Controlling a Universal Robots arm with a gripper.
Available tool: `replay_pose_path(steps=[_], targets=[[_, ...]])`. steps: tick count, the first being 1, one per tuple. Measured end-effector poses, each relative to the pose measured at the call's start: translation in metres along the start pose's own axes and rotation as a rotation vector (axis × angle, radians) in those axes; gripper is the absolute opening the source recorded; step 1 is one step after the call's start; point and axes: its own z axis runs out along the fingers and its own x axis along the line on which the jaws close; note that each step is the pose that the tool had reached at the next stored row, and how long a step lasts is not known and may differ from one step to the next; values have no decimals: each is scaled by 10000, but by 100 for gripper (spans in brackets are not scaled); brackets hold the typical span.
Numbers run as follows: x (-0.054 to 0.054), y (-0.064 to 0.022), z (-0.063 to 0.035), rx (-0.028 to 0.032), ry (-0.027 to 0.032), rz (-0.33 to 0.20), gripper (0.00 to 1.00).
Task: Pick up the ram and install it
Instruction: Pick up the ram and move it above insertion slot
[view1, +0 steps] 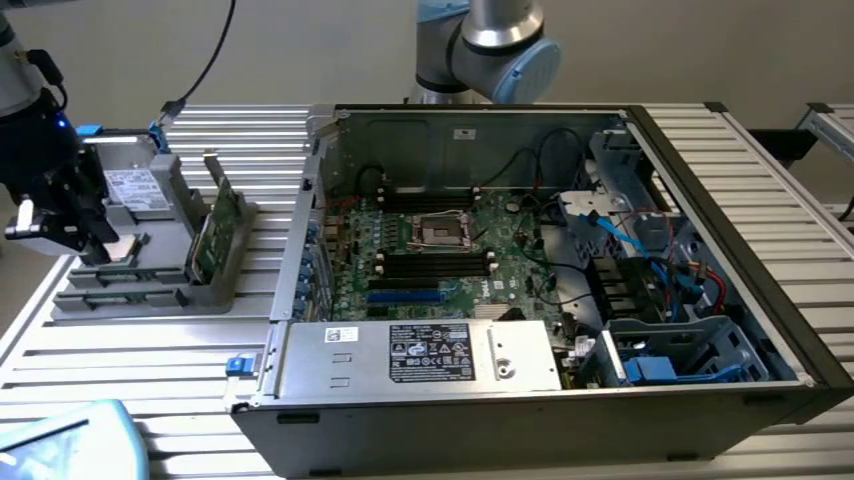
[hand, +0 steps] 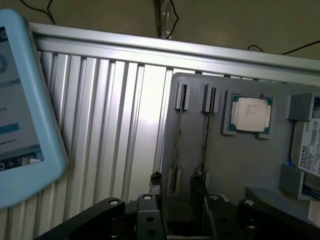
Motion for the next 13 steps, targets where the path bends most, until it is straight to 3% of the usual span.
replay_pose_path(steps=[13], targets=[[-12, 100, 239, -1, 0, 0, 37]])
